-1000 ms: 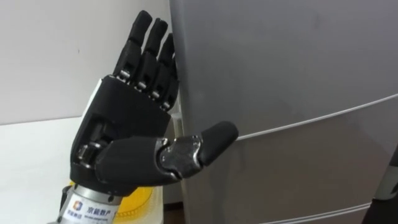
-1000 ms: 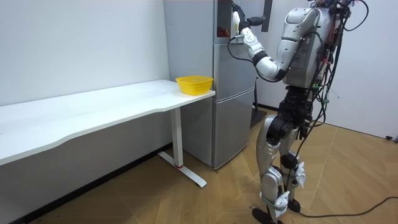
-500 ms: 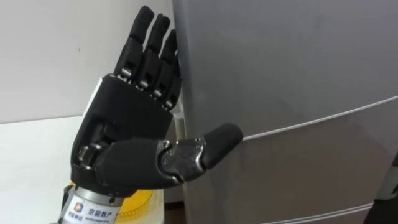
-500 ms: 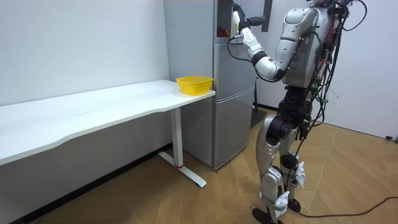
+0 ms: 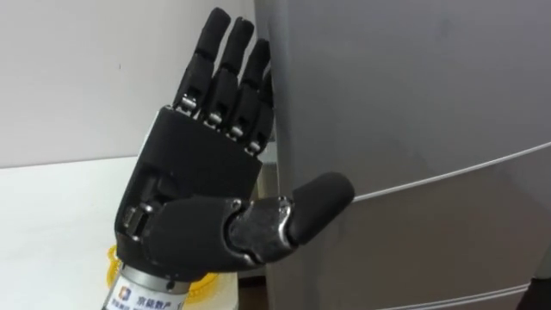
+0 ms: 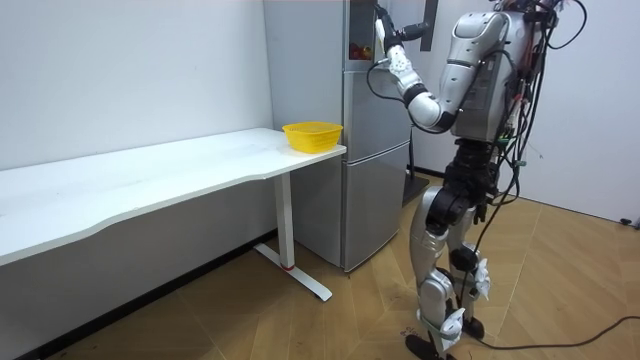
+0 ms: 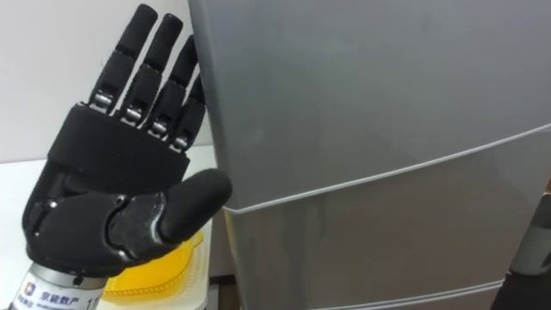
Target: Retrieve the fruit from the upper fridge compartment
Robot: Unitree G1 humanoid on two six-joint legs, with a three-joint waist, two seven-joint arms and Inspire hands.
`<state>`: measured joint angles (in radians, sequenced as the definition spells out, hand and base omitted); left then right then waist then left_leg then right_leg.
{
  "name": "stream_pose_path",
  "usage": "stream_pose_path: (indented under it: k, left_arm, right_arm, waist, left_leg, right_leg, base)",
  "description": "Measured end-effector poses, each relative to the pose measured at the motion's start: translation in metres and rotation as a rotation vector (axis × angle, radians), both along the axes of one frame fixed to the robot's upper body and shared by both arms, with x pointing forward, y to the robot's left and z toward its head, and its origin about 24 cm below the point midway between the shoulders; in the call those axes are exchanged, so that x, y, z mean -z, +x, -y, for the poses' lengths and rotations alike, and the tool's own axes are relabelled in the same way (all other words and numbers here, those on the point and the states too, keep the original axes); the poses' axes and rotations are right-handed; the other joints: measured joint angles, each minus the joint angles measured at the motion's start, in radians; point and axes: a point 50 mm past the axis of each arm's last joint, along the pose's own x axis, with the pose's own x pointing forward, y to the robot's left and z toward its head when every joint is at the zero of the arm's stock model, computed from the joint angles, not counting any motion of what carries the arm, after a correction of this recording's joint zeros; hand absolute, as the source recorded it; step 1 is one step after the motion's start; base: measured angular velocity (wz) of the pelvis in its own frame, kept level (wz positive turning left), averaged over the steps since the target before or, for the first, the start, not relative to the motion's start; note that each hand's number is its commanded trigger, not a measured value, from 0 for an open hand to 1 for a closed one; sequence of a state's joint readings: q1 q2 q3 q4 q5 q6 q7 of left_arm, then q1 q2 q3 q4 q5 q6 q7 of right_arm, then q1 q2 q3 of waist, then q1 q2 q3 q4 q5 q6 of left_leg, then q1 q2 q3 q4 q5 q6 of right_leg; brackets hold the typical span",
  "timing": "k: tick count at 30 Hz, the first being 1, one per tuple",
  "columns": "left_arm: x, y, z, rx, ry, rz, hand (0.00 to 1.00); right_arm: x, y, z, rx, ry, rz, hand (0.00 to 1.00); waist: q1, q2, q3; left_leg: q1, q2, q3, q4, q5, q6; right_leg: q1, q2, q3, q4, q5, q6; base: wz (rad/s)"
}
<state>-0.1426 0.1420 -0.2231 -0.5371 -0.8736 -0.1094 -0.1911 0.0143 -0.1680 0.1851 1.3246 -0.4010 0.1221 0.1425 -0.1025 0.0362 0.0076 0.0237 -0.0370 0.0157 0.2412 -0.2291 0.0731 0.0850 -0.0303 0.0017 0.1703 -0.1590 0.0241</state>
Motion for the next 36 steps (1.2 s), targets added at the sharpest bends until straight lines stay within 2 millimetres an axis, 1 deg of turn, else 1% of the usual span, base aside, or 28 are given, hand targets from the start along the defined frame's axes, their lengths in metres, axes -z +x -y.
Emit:
stream_pose_path:
  k: [3,5,12,13,21,26,30,36]
  left_arm:
    - [0.000,-0.001,0.005,0.034,-0.025,-0.006,0.00]
    - [0.000,-0.002,0.007,0.050,-0.042,-0.009,0.00]
    - [0.000,-0.006,0.018,0.120,-0.074,-0.012,0.00]
    - [0.001,-0.006,0.019,0.137,-0.083,-0.012,0.00]
    - [0.001,-0.010,0.025,0.209,-0.104,0.008,0.00]
    - [0.000,-0.013,0.028,0.247,-0.093,0.039,0.00]
    - [0.000,-0.015,0.030,0.279,-0.085,0.070,0.00]
    - [0.001,-0.022,0.041,0.365,-0.069,0.109,0.00]
  right_arm:
    - [0.000,0.002,0.000,-0.003,-0.006,0.006,0.00]
    - [0.000,0.003,0.000,-0.025,-0.011,0.006,0.00]
    - [0.000,0.003,-0.002,-0.068,-0.016,0.001,0.00]
    - [0.000,0.004,-0.003,-0.069,-0.016,0.002,0.00]
    - [0.001,0.004,-0.005,-0.101,-0.022,0.002,0.00]
    - [0.001,0.004,-0.005,-0.107,-0.022,0.002,0.00]
    - [0.001,0.006,-0.005,-0.108,-0.025,0.009,0.00]
    - [0.001,0.005,-0.007,-0.145,-0.023,0.003,0.00]
  waist:
    - [-0.001,0.003,-0.0007]
    - [-0.002,0.008,-0.0020]
    - [-0.011,0.007,-0.0023]
    - [-0.011,0.007,-0.0021]
    - [-0.011,0.004,-0.0027]
    - [-0.011,0.004,-0.0032]
    - [-0.011,0.001,-0.0041]
    - [-0.011,0.000,-0.0037]
  left_leg:
    - [0.000,-0.006,0.002,-0.001,0.000,0.008]
    - [-0.002,-0.007,0.004,-0.002,0.000,0.012]
    - [0.000,-0.014,0.035,-0.003,0.002,0.019]
    - [0.000,-0.014,0.037,-0.003,0.001,0.026]
    - [0.000,-0.013,0.039,-0.002,-0.001,0.033]
    - [0.000,-0.013,0.044,-0.002,-0.003,0.038]
    - [-0.003,-0.013,0.064,-0.002,-0.005,0.043]
    - [-0.002,-0.013,0.066,-0.001,-0.006,0.050]
  right_leg:
    - [-0.006,-0.004,0.026,-0.001,0.002,0.004]
    - [-0.008,-0.005,0.026,0.000,0.007,0.010]
    - [-0.002,-0.018,0.026,0.001,0.010,0.016]
    - [-0.002,-0.018,0.026,0.000,0.010,0.016]
    - [-0.003,-0.018,0.024,0.000,0.019,0.027]
    - [-0.006,-0.018,0.023,0.001,0.026,0.028]
    - [-0.015,-0.020,0.025,0.002,0.029,0.030]
    - [-0.016,-0.021,0.025,0.001,0.039,0.030]
  base:
    - [0.01]
    - [0.00]
    - [0.06]
    - [0.00]
    - [0.00]
    - [-0.03]
    - [-0.12]
    - [-0.03]
